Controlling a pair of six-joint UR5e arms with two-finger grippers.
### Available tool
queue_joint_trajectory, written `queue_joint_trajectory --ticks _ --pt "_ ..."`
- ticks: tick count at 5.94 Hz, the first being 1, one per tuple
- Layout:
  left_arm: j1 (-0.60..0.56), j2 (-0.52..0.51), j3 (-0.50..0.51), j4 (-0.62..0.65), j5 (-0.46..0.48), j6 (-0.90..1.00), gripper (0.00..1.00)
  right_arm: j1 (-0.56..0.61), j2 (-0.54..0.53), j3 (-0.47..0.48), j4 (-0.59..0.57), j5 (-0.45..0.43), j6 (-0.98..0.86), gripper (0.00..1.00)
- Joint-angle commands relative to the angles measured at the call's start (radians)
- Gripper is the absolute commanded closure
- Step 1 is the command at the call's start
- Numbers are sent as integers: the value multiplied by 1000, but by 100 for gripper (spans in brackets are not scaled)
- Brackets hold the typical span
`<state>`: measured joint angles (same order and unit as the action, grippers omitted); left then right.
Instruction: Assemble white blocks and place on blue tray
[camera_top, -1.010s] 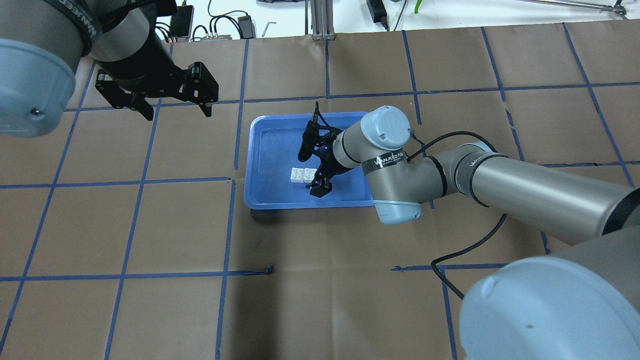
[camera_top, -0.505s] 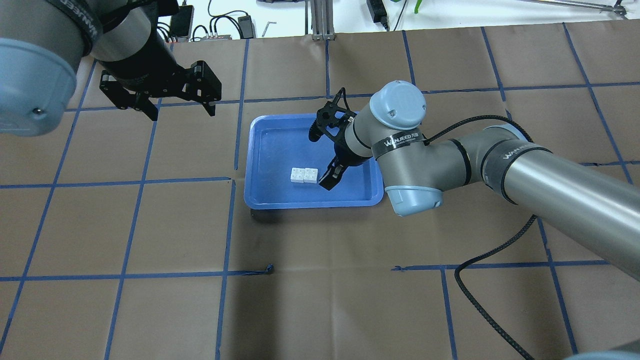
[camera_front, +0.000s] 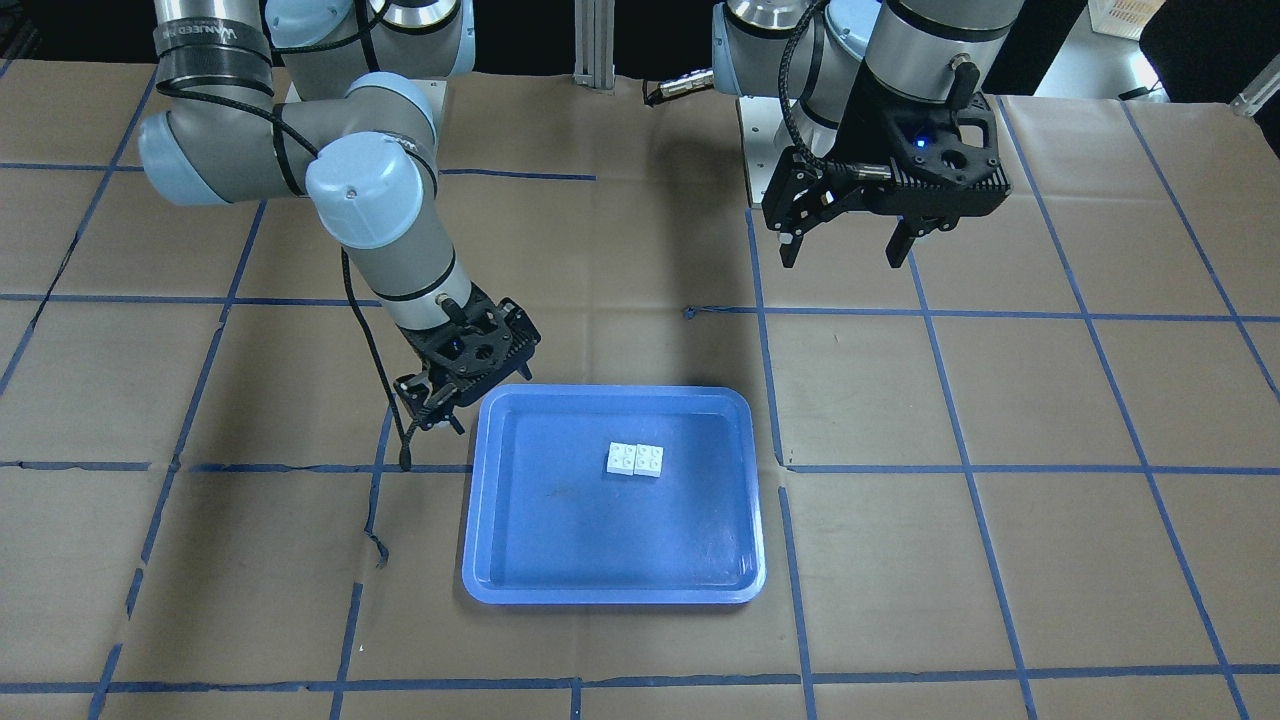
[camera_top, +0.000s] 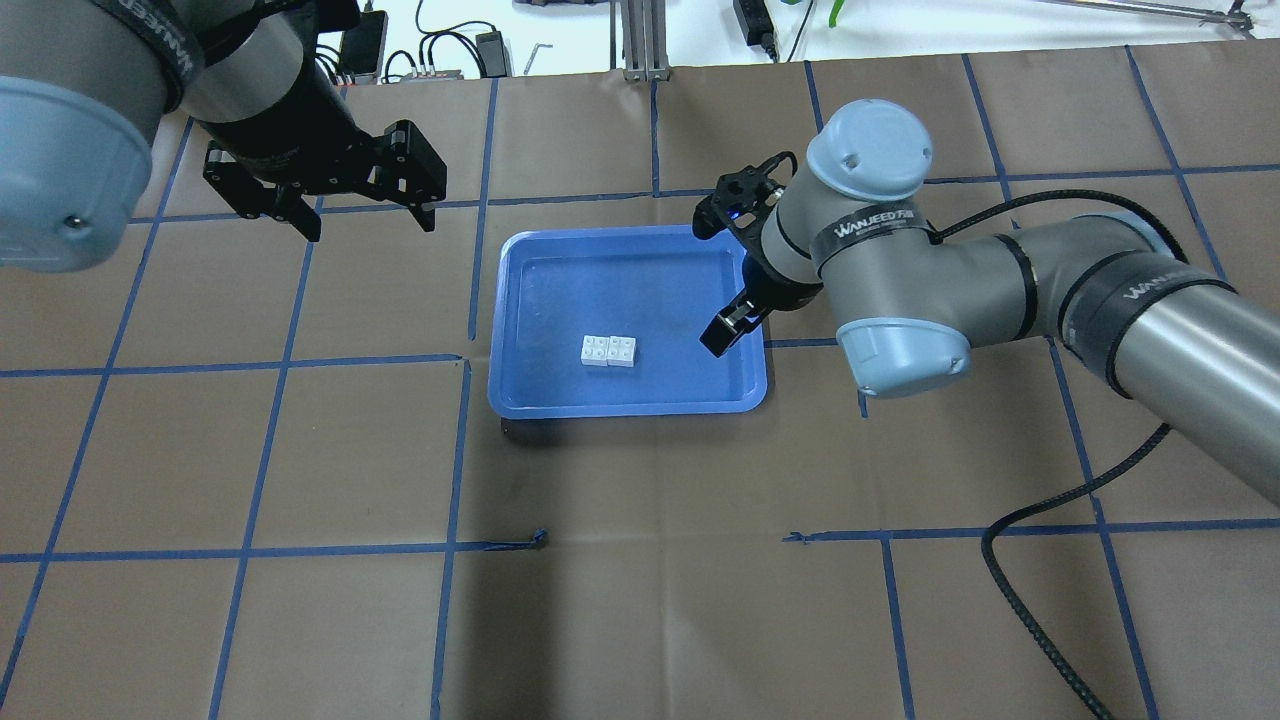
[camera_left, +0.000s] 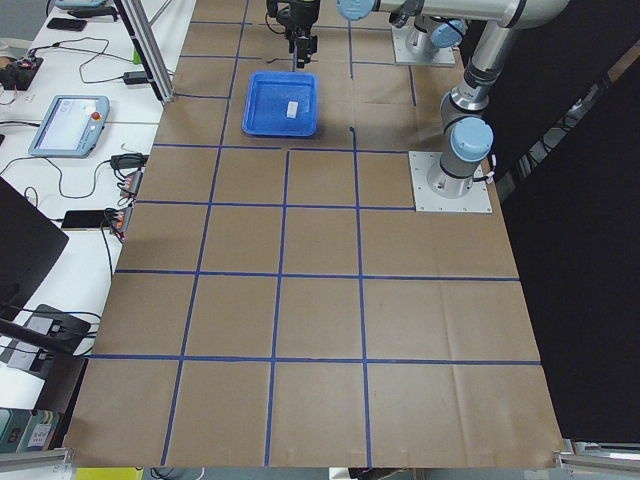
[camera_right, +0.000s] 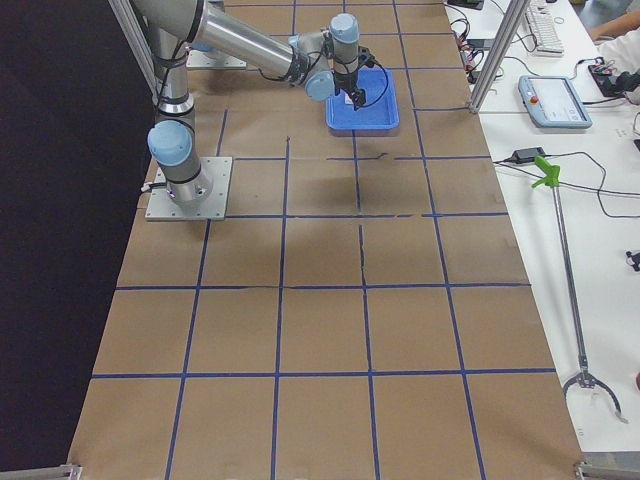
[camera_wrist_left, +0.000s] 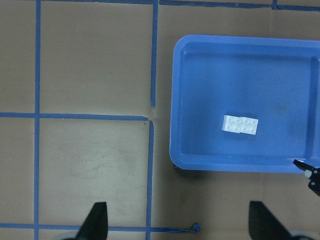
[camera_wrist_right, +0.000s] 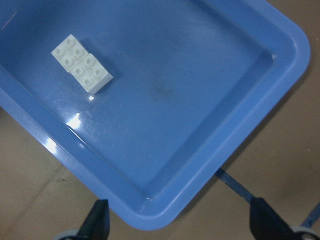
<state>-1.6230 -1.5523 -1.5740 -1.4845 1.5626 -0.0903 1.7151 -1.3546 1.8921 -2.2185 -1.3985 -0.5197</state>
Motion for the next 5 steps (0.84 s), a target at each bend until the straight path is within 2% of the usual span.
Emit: queue_joint_trajectory --ticks 1,2,3,4,5 --pt "0 -2 3 6 -2 0 0 -75 -32 -152 279 -54 143 0" --pt "0 -2 5 4 2 0 0 -97 -31 -276 462 -89 218 0" --pt "2 -2 5 4 8 0 0 -98 -28 -388 584 -127 260 0" --pt "2 -3 3 4 5 0 0 -100 -32 -445 652 -225 329 0" --pt "2 -3 5 3 8 0 0 -104 -66 -476 734 -246 451 0"
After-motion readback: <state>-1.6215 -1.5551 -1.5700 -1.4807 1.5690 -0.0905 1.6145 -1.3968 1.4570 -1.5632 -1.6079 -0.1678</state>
